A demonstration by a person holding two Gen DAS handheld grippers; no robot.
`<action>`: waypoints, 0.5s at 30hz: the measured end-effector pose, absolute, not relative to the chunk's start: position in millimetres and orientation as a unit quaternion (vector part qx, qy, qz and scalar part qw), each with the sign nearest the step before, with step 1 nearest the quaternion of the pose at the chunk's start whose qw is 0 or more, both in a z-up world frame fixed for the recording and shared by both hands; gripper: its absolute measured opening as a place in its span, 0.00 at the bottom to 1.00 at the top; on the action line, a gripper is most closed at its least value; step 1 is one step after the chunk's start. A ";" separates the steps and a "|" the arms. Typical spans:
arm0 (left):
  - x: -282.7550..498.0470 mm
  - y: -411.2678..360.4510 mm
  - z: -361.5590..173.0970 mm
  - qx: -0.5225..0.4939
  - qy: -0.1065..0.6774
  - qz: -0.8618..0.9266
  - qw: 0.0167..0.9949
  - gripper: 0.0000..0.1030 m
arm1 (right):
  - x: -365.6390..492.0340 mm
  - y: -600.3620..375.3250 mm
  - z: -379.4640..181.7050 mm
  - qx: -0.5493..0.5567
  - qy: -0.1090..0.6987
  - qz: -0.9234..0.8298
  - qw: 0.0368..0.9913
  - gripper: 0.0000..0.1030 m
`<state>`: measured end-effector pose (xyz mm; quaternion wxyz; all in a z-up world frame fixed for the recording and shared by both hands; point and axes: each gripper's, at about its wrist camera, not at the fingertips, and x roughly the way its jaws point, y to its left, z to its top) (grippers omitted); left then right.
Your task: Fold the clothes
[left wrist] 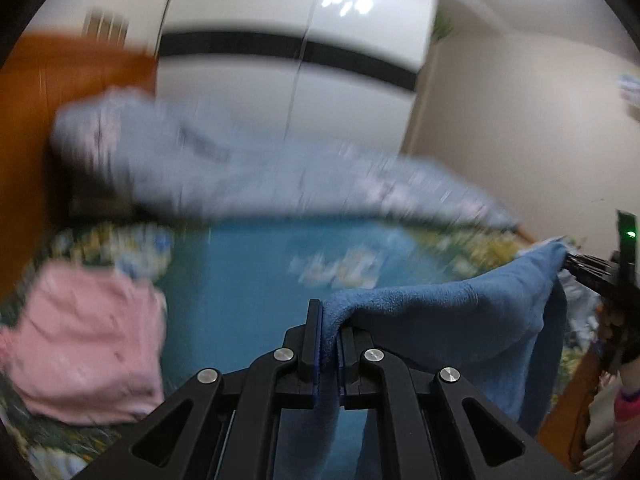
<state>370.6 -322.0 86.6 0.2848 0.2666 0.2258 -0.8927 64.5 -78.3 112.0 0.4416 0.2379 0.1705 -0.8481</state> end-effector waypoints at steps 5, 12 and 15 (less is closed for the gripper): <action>322.8 -369.7 4.0 0.337 0.296 -0.846 0.290 0.06 | 7.3 -142.8 35.3 0.346 0.201 -0.812 0.424 0.06; 276.2 -427.5 -40.7 0.375 0.321 -0.814 0.307 0.06 | -40.8 -202.6 -12.8 0.395 0.221 -0.793 0.407 0.06; 266.7 -448.6 -51.5 0.384 0.328 -0.802 0.321 0.06 | -55.6 -228.0 -13.5 0.394 0.226 -0.790 0.412 0.06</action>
